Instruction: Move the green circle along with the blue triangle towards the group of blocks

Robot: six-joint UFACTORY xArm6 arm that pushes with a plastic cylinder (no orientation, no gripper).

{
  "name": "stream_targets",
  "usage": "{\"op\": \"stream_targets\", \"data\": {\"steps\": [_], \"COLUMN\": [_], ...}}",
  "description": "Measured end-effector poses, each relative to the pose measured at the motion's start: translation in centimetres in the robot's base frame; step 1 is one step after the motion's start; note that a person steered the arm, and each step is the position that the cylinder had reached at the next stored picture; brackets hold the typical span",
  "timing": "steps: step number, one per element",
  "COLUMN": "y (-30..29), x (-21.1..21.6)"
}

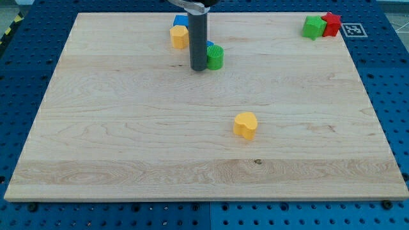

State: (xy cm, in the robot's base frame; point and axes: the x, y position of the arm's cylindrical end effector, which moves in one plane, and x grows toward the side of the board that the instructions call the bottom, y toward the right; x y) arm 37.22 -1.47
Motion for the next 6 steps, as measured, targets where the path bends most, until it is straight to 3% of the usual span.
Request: {"op": "stream_targets", "data": {"steps": [2, 3, 6], "y": [6.2, 8.8, 3.3], "x": [2.6, 1.5, -1.3]}}
